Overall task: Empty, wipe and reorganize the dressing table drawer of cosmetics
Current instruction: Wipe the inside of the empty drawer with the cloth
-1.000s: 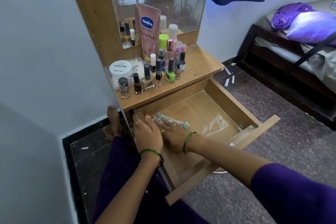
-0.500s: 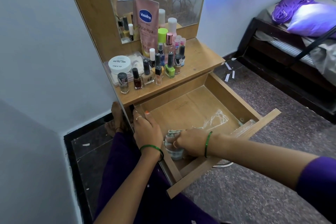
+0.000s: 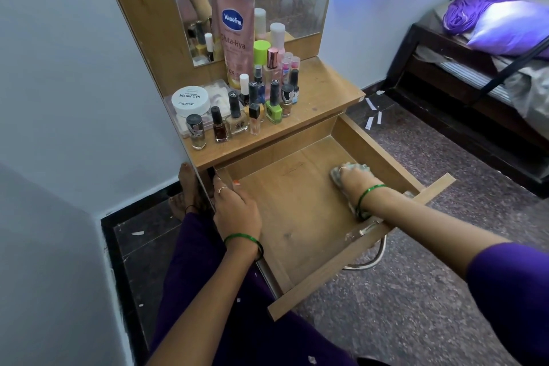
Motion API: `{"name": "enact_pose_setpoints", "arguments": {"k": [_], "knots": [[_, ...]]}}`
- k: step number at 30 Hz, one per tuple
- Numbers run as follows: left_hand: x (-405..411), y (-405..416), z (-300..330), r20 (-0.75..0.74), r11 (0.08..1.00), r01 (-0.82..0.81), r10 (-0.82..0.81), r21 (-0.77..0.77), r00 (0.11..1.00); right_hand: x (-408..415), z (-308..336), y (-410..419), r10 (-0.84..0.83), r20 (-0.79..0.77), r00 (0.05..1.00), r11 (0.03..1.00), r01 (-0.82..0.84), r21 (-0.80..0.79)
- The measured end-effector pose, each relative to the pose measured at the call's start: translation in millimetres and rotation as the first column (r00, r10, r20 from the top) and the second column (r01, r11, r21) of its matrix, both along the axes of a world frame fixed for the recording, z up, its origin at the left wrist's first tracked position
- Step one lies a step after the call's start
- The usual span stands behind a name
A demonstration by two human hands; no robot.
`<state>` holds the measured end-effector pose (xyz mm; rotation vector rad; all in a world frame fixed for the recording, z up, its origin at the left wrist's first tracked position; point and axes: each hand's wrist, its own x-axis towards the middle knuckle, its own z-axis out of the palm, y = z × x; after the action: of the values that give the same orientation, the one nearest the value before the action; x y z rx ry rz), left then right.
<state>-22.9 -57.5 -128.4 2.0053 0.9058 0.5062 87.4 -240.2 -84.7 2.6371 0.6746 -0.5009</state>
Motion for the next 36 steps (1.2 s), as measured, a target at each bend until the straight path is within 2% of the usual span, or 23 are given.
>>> {"name": "enact_pose_setpoints", "arguments": {"k": [3,8,12,16,18,21,24,27,29,32,36], "knots": [[0.2,0.0,0.6,-0.007,1.000,-0.002,0.002,-0.001,1.000,4.8,8.9,-3.3,-0.205,-0.074,0.976,0.970,0.213,0.118],[-0.5,-0.3,1.4,-0.017,1.000,-0.006,0.006,-0.002,1.000,2.7,-1.2,3.3,-0.199,0.068,0.978,0.979,0.195,0.066],[-0.9,0.4,0.6,-0.019,1.000,-0.011,0.011,-0.013,1.000,-12.8,4.0,16.7,-0.387,-0.031,0.922,0.915,0.388,0.112],[-1.0,-0.4,1.5,-0.018,1.000,-0.006,0.006,-0.026,1.000,-33.7,12.7,29.9,-0.367,-0.090,0.926,0.910,0.377,0.175],[-1.1,-1.3,2.8,-0.010,1.000,-0.005,0.005,-0.026,1.000,-47.3,14.0,37.4,-0.355,-0.170,0.919,0.897,0.386,0.214],[-0.2,-0.9,3.4,-0.007,1.000,-0.007,0.007,-0.018,1.000,-68.4,7.5,55.4,-0.292,-0.304,0.907,0.916,0.357,0.184],[0.3,-0.7,4.7,-0.020,1.000,-0.016,0.015,-0.019,1.000,-75.4,-7.3,78.1,-0.343,-0.291,0.893,0.896,0.404,0.183],[-0.5,-0.4,5.7,-0.026,1.000,-0.011,0.011,-0.022,1.000,-76.1,-17.2,86.9,-0.429,-0.313,0.847,0.837,0.503,0.214],[-0.9,-0.7,6.4,-0.032,1.000,0.006,-0.007,-0.022,0.999,-76.2,-20.5,88.8,-0.447,-0.302,0.842,0.834,0.514,0.201],[-0.8,-2.1,8.9,-0.069,1.000,0.014,-0.014,-0.009,0.997,-71.8,-26.7,93.4,-0.398,-0.260,0.880,0.883,0.445,0.153],[-1.5,-3.5,8.8,-0.080,0.999,0.020,-0.024,-0.046,0.996,-60.0,-26.0,80.9,-0.454,-0.292,0.842,0.818,0.524,0.240]]}}
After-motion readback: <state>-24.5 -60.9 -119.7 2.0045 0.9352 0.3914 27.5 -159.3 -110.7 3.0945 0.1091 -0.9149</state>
